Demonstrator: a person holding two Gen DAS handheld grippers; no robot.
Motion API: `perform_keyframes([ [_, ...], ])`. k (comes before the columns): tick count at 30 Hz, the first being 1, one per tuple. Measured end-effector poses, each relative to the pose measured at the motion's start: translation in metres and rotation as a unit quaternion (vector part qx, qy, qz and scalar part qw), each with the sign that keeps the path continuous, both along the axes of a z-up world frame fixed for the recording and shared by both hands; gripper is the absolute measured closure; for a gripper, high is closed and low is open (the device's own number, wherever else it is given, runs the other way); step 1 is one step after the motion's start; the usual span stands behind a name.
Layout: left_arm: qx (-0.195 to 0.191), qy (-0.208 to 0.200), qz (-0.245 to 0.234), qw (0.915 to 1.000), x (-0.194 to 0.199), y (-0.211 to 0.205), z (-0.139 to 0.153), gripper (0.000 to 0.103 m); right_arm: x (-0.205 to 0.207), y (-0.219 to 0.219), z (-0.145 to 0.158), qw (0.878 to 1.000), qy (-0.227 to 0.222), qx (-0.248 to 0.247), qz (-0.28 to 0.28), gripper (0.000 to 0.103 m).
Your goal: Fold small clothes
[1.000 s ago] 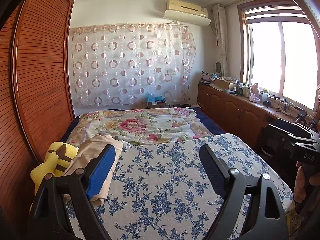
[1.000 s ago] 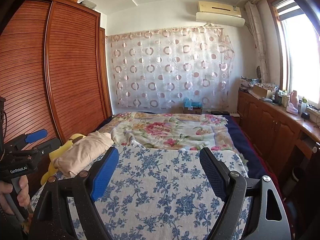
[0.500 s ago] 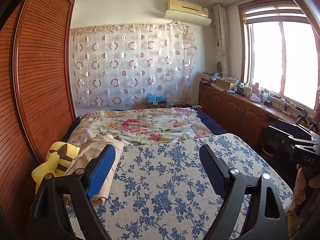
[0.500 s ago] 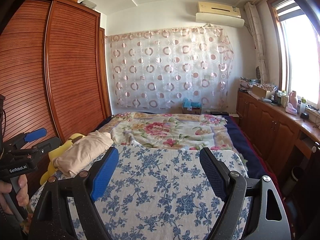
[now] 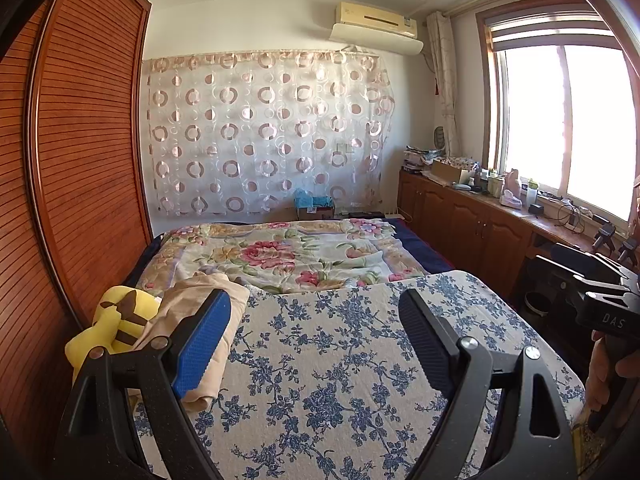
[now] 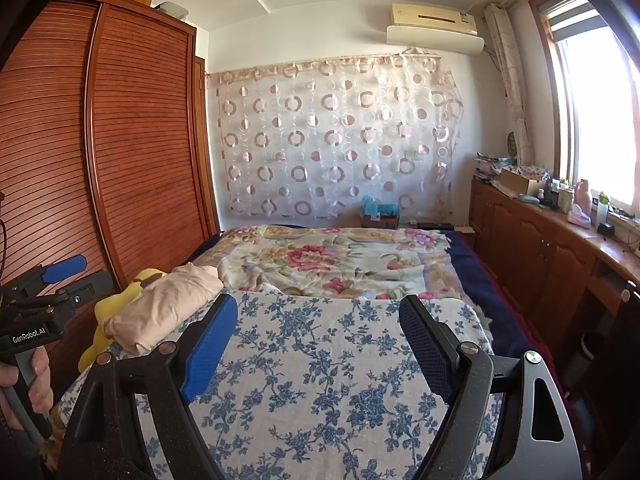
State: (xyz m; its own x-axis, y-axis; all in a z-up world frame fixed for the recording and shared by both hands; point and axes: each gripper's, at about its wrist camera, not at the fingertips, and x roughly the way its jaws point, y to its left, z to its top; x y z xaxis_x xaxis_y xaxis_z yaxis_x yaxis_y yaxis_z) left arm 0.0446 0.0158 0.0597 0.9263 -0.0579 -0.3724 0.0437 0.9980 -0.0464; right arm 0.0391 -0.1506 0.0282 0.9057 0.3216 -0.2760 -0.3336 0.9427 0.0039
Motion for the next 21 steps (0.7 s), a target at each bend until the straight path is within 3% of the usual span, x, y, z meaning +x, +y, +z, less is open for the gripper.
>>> perform_keyframes([
  [21,0.002,-0.003,0.003,1.0,0.001,0.0035,0.0041,0.016,0.0,-0.0055,0.0001,1.0,-0.003,0.003,-0.001,0.019],
])
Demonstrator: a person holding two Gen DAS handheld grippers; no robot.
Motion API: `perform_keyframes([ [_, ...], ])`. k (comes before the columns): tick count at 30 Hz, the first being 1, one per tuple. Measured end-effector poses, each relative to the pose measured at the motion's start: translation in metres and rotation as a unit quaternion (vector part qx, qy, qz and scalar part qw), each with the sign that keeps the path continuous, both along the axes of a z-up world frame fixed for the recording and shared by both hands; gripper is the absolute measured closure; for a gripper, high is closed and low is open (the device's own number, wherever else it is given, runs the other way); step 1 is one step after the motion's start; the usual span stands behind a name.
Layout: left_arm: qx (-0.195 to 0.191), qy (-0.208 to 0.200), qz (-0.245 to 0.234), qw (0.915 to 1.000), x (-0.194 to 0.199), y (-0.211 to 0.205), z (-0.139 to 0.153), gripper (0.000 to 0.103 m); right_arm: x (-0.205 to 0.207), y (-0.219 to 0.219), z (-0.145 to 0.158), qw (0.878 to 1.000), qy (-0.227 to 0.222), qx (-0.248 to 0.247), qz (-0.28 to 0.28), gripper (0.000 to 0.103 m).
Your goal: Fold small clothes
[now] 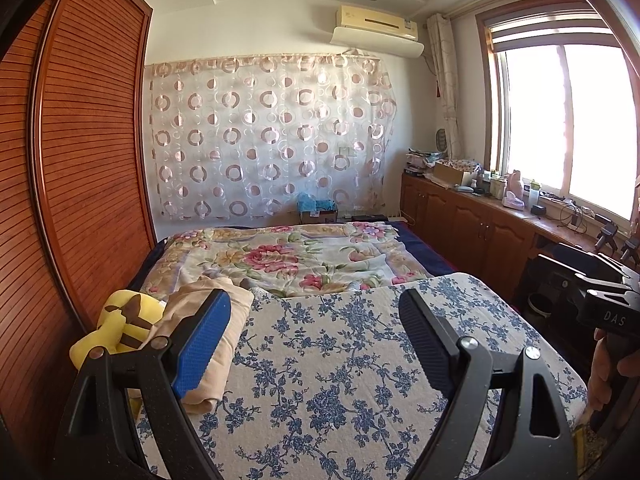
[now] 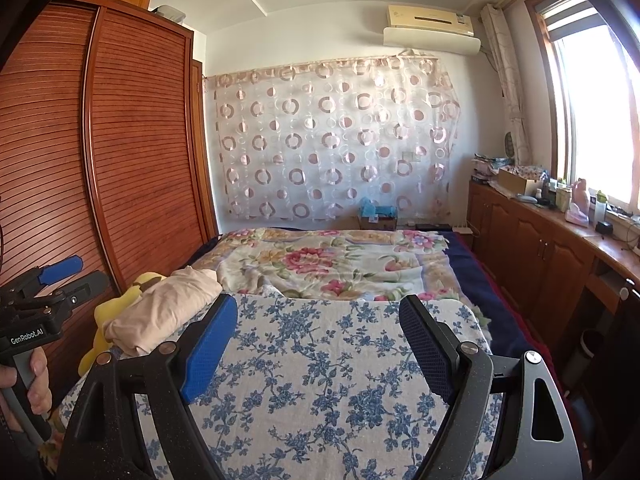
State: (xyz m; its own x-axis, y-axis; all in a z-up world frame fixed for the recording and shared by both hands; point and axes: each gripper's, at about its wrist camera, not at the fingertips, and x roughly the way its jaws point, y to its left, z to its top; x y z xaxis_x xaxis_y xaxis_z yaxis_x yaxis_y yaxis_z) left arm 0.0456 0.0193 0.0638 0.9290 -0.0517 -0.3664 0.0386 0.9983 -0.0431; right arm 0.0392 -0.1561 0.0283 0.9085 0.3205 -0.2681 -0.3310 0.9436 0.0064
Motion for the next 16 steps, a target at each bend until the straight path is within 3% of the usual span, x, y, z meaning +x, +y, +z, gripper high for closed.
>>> perform_keyframes([
  [16,0.0,-0.001,0.0,1.0,-0.0006,-0.0007,-0.0033,0.016,0.0011,-0.0016,-0.0013,1.0,0.0,0.002,0.001,0.019],
])
